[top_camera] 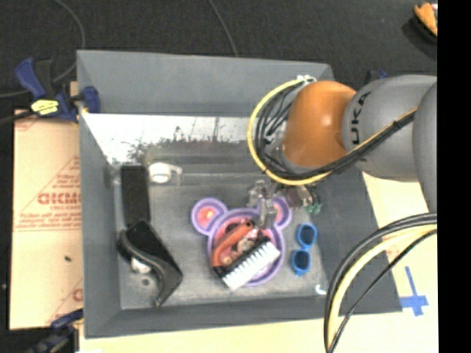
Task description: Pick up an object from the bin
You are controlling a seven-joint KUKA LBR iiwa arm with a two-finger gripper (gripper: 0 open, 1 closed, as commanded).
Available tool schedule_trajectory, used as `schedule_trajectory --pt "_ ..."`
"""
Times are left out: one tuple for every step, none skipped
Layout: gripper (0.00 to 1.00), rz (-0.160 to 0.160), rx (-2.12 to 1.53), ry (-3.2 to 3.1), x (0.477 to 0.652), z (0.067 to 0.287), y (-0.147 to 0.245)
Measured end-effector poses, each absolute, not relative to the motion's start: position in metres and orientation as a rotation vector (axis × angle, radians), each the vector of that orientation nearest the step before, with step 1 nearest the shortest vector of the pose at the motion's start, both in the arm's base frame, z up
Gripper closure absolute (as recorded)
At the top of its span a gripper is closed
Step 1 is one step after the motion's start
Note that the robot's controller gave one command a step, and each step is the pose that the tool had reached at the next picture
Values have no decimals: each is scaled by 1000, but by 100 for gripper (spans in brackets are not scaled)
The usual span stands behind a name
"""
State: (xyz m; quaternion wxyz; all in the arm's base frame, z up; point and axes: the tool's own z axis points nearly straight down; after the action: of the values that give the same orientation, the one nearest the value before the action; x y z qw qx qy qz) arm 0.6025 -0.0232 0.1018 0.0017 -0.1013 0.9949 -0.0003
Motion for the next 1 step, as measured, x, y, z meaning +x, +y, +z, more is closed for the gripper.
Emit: schedule_trajectory --pt "100 -4 -317 3112 605 128 -23"
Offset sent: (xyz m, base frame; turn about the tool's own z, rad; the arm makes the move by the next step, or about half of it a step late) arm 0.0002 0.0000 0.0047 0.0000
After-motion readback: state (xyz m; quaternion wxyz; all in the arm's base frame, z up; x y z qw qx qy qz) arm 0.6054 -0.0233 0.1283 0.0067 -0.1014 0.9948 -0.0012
